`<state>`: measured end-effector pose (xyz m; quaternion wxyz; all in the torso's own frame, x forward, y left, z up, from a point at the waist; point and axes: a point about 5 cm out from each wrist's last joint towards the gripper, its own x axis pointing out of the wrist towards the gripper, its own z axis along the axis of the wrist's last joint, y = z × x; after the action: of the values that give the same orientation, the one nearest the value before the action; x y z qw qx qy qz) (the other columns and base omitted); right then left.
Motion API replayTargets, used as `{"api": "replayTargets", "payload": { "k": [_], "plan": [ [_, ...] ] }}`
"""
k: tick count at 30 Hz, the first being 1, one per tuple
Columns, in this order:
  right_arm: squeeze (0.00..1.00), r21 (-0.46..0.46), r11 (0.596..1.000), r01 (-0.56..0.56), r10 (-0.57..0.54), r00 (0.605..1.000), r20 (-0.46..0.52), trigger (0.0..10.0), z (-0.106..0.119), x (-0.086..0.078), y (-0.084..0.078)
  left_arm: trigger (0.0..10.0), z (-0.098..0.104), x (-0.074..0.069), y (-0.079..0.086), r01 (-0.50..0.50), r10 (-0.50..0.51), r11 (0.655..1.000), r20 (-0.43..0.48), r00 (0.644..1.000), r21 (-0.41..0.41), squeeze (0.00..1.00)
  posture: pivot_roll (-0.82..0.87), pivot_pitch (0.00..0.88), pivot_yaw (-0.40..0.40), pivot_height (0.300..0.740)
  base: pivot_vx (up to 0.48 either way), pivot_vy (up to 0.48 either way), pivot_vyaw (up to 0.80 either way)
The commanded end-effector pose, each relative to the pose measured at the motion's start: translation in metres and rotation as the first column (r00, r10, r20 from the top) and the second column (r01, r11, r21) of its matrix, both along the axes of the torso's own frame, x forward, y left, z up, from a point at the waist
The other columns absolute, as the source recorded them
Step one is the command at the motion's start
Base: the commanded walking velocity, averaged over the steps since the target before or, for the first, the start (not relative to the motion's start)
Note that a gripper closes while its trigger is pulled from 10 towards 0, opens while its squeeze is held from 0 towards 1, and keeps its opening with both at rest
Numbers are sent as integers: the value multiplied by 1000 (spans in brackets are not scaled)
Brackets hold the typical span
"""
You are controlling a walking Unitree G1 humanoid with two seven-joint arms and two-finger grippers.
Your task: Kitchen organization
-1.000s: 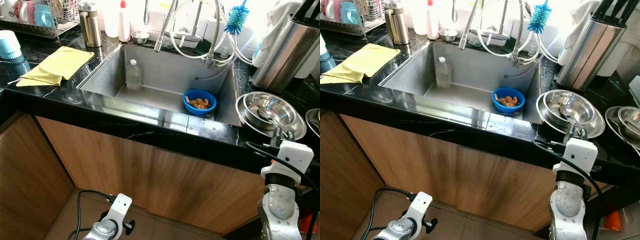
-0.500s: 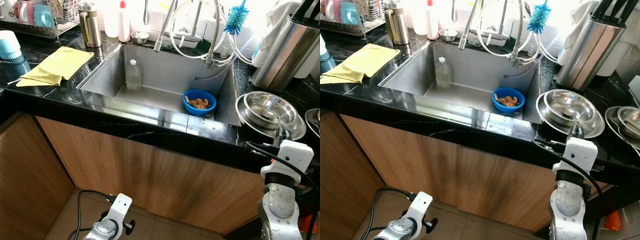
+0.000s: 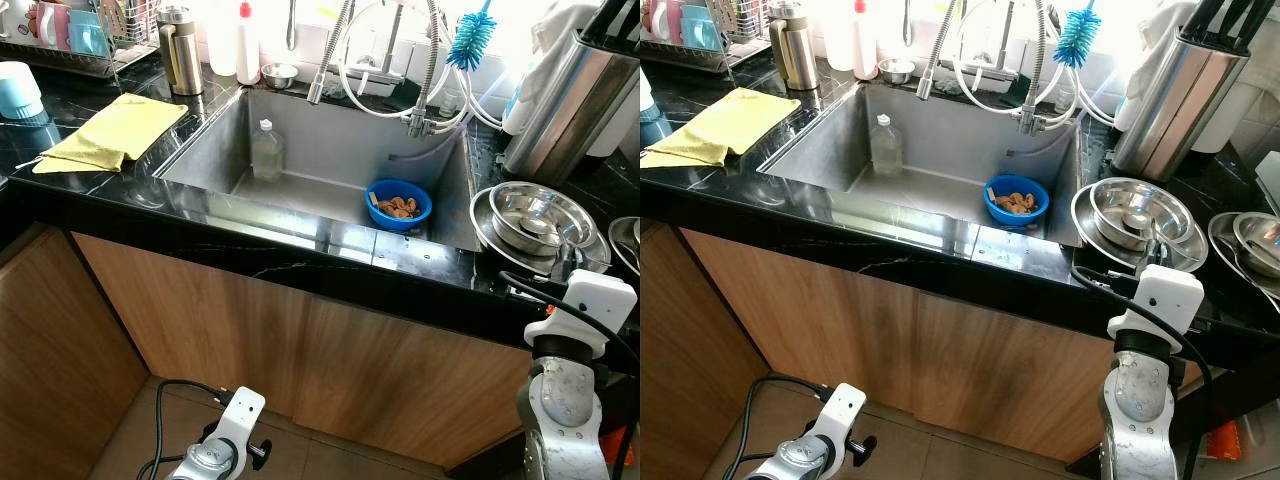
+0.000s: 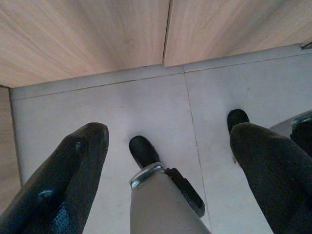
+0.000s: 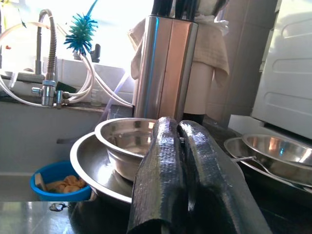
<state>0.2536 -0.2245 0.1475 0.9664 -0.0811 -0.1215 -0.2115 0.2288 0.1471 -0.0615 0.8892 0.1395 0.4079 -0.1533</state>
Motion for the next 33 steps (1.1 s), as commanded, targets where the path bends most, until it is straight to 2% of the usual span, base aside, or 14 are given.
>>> {"api": "replayTargets", "payload": {
  "k": [1,12,15,18,19,21,31,33],
  "plan": [
    [0,-6,1000,-4,4,1000,25,10000,8,2,-1,10000,1,1,-2,3,-3,1000,3,1000,-4,0,131,53,-130,740,0,0,0],
    [0,-60,996,-61,67,992,111,10000,36,9,3,10000,1,1,-4,-4,4,1000,8,1000,-4,0,128,51,-131,740,0,0,0],
    [0,-88,978,-187,193,978,75,10000,36,16,15,10000,1,2,-7,-3,3,1000,12,1000,-4,0,129,50,-130,740,0,0,0],
    [0,-76,940,-332,335,942,23,10000,32,22,27,10000,1,3,-8,-2,2,1000,14,1000,-4,0,127,46,-129,740,0,0,0],
    [0,-93,909,-407,406,913,-29,10000,27,25,33,10000,2,3,-9,-2,2,1000,15,1000,-4,0,127,42,-130,740,0,0,0],
    [0,-94,887,-452,448,892,-63,10000,21,27,37,10000,2,3,-9,-2,2,1000,16,1000,-4,0,134,41,-133,740,0,0,0],
    [0,-40,869,-492,489,869,-72,10000,18,36,25,10000,2,3,-7,-9,10,1000,20,1000,-4,0,137,32,-134,740,0,0,0],
    [0,28,879,-476,476,878,-39,10000,22,44,17,10000,2,3,-4,-10,10,1000,18,1000,-1,0,139,26,-133,740,0,0,0]
  ]
}}
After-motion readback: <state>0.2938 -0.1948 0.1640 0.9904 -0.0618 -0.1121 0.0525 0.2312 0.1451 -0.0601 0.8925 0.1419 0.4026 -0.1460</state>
